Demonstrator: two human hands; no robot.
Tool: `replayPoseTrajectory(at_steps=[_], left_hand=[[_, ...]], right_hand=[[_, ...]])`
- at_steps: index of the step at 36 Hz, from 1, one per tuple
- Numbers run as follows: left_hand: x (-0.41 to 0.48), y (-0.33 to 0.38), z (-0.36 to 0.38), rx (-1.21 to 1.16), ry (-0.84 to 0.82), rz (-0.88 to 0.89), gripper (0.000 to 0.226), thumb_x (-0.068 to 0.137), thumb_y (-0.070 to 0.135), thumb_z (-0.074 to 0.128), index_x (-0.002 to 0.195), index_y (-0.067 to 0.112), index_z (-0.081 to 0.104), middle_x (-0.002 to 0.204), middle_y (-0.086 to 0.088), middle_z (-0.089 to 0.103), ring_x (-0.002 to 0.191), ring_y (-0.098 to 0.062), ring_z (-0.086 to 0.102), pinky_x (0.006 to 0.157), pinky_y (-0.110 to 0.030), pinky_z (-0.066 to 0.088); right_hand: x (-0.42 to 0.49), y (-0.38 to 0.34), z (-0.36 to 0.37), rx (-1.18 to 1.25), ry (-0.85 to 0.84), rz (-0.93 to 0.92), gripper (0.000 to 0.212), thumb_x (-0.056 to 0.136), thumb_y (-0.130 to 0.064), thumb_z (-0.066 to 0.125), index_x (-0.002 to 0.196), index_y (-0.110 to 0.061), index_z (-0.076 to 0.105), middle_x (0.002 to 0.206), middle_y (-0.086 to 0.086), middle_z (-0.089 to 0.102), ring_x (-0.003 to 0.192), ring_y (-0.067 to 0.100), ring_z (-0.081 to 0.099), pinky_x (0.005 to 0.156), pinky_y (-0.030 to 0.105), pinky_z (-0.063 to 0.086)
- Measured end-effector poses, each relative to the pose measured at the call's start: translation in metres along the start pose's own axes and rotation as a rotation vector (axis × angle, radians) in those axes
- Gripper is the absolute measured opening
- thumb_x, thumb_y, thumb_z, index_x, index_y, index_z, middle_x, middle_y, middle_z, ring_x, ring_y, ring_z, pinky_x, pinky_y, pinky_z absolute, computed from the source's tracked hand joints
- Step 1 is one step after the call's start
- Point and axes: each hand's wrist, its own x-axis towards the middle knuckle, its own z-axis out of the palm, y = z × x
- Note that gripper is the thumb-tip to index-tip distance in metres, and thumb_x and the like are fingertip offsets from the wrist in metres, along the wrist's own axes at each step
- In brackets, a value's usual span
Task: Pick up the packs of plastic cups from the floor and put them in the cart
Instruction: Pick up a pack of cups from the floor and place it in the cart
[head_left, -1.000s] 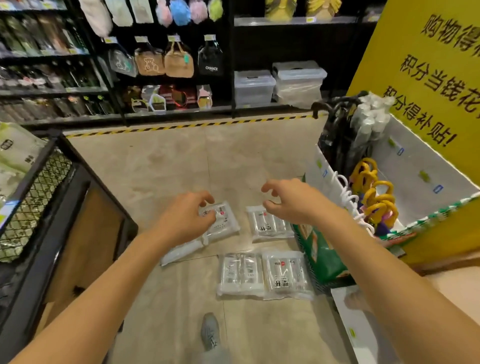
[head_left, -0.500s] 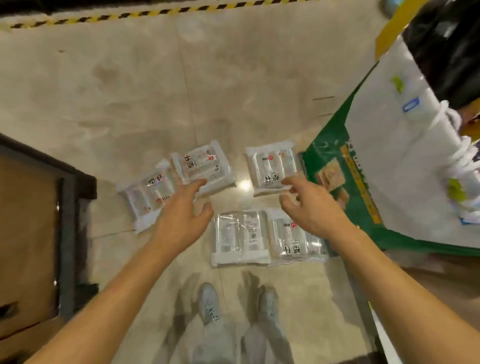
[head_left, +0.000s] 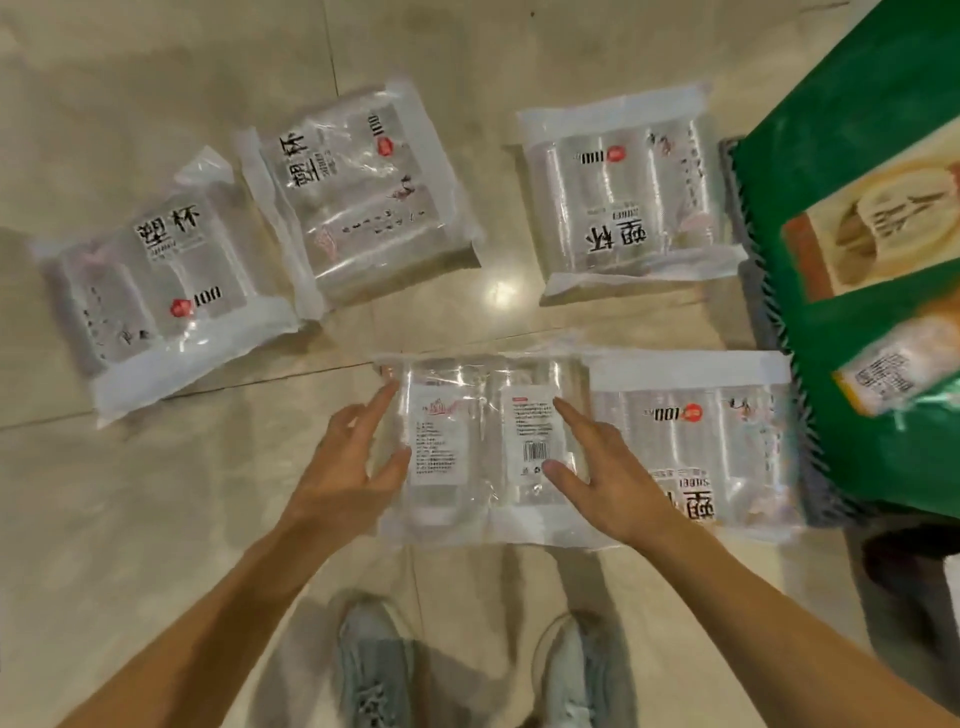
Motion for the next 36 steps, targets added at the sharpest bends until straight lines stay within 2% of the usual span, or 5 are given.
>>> replayPoseTrajectory(at_steps=[4,10,16,28,36], left_hand=[[0.035,-0.048,0.043,-0.084,-0.063,-0.035,0.070,0.092,0.048,0.056,0.145,0.062,0.012,0.144,0.013,0.027,0.117,-0.003,0.047,0.066,-0.011,0.053],[0.053,-0.083,0.077,-0.116,-0.116,0.004,0.079,0.085,0.065,0.052,0.146,0.061,0.001,0.143,0.002,0.045,0.133,-0.026,0.044,0.102,-0.054,0.045],[0.012,-0.026,0.036,-0.136,-0.040,0.019,0.069,0.094,0.057,0.049,0.143,0.066,0.001,0.146,0.008,0.030,0.135,-0.004,0.028,0.103,-0.034,0.035],[-0.138,0.196,-0.210,-0.101,0.126,0.198,0.065,0.093,0.059,0.043,0.141,0.069,0.001,0.147,0.039,0.015,0.137,0.008,0.009,0.116,-0.041,0.017],[-0.289,0.344,-0.407,-0.088,0.215,0.193,0.062,0.088,0.067,0.043,0.139,0.071,0.007,0.146,0.016,0.030,0.141,-0.016,0.031,0.116,-0.044,0.025]], right_hand=[[0.043,0.042,0.038,-0.046,0.030,-0.057,0.075,0.094,-0.062,0.047,0.150,-0.057,-0.004,0.165,-0.003,-0.016,0.153,0.027,-0.003,0.120,0.048,0.011],[0.063,0.053,0.066,0.026,0.144,-0.061,0.079,0.086,-0.074,0.039,0.151,-0.056,-0.003,0.166,0.002,-0.005,0.152,0.025,-0.008,0.119,0.059,0.014],[0.033,0.023,0.034,0.156,0.204,-0.126,0.072,0.096,-0.051,0.055,0.152,-0.056,0.010,0.162,-0.012,-0.023,0.152,0.012,-0.008,0.121,0.046,0.017],[-0.143,-0.203,-0.186,0.206,0.282,-0.198,0.063,0.094,-0.063,0.047,0.145,-0.066,0.012,0.161,-0.018,0.003,0.148,0.000,-0.006,0.119,0.040,0.018],[-0.297,-0.394,-0.335,0.150,0.387,-0.367,0.061,0.096,-0.060,0.046,0.148,-0.059,0.016,0.162,-0.016,0.010,0.149,0.000,-0.003,0.114,0.029,0.014]])
